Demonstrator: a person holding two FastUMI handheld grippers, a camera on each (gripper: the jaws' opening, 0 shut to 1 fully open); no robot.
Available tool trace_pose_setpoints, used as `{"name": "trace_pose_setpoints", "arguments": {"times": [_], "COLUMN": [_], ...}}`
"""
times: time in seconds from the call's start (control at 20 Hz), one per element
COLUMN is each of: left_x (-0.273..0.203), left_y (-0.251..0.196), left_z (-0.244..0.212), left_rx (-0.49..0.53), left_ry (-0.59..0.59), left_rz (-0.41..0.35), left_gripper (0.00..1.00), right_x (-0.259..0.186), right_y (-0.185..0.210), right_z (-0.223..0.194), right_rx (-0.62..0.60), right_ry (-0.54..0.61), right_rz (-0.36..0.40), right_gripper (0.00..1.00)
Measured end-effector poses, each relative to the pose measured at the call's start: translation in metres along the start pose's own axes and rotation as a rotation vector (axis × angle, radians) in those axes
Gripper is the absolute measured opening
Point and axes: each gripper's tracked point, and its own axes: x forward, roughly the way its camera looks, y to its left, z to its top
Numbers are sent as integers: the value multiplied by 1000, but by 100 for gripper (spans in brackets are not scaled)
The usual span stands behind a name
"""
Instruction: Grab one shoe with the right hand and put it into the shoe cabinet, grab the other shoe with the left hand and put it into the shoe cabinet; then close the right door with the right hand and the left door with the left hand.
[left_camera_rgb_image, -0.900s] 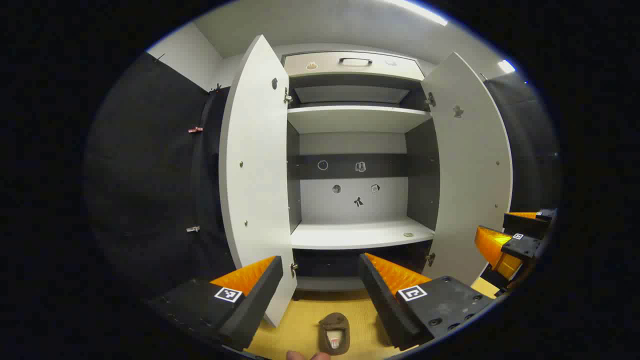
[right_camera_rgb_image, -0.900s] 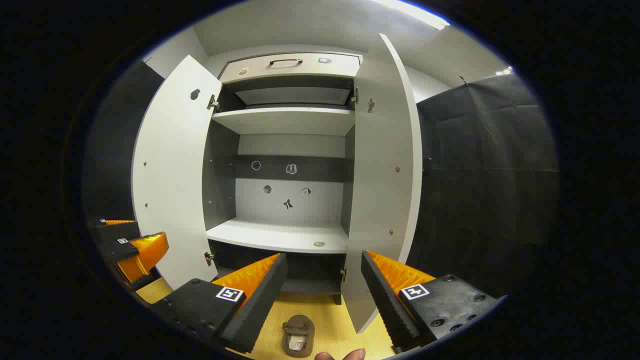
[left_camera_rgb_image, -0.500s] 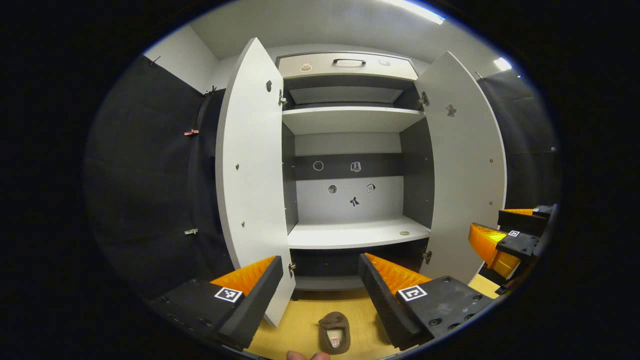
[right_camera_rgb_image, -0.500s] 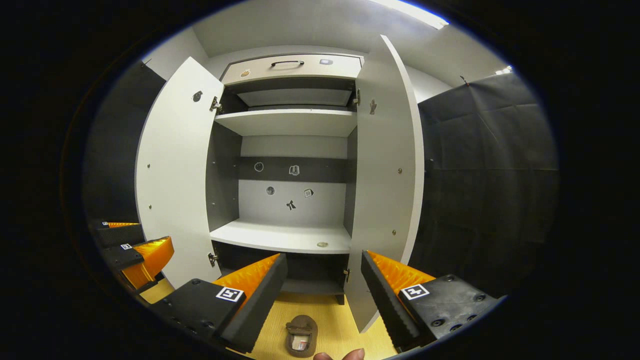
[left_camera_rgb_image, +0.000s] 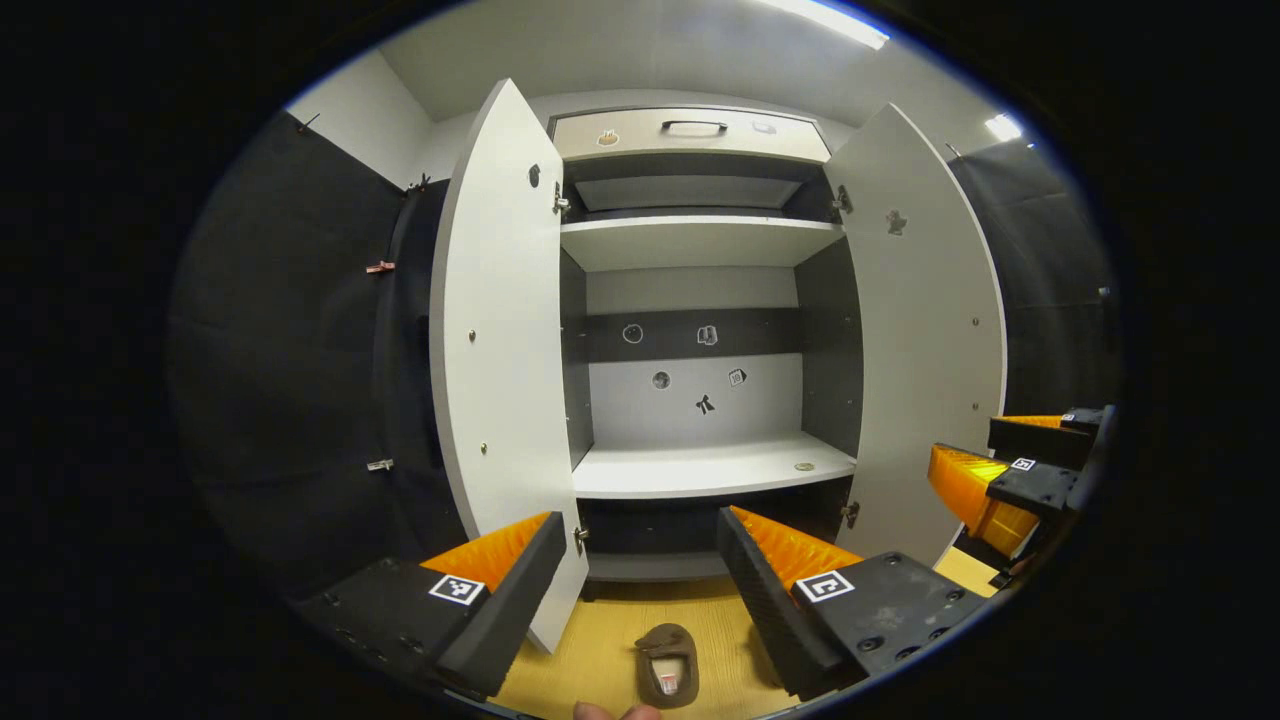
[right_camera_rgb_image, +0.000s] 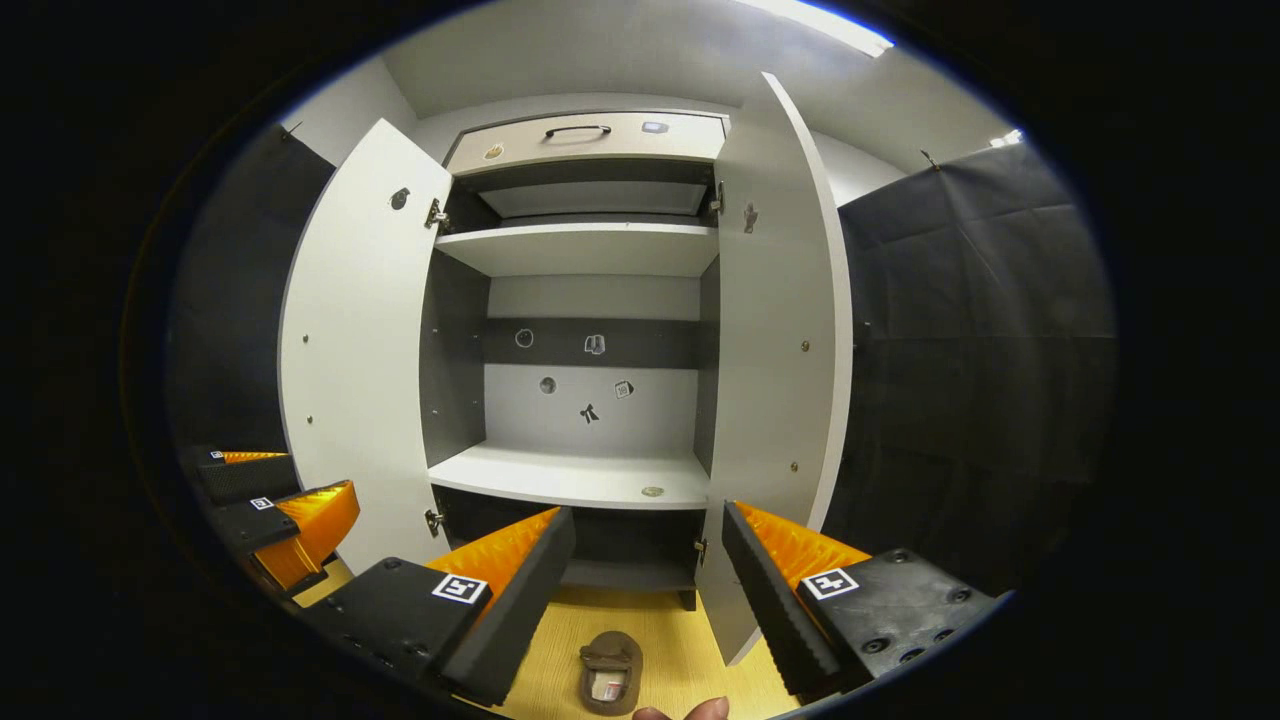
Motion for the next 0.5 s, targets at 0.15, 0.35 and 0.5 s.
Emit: {"name": "trace_pose_setpoints", "arguments": {"times": [0.15,0.35,0.5], "left_x": [0,-2,-3], "left_y": [1,7,14], "left_z": [2,5,4], "left_rx": [-5,-12,-5], "left_ry": [-9,-37,-57], "left_rz": [-3,-3,7], "left_gripper": [97,97,97], "right_x": [-1,2,4], "right_y": [6,14,24], "right_z": [1,-16,-50], "right_rx": [18,18,33], "right_ry": [-7,34,107], "right_rz": [20,46,71], "right_gripper": [98,98,98]}}
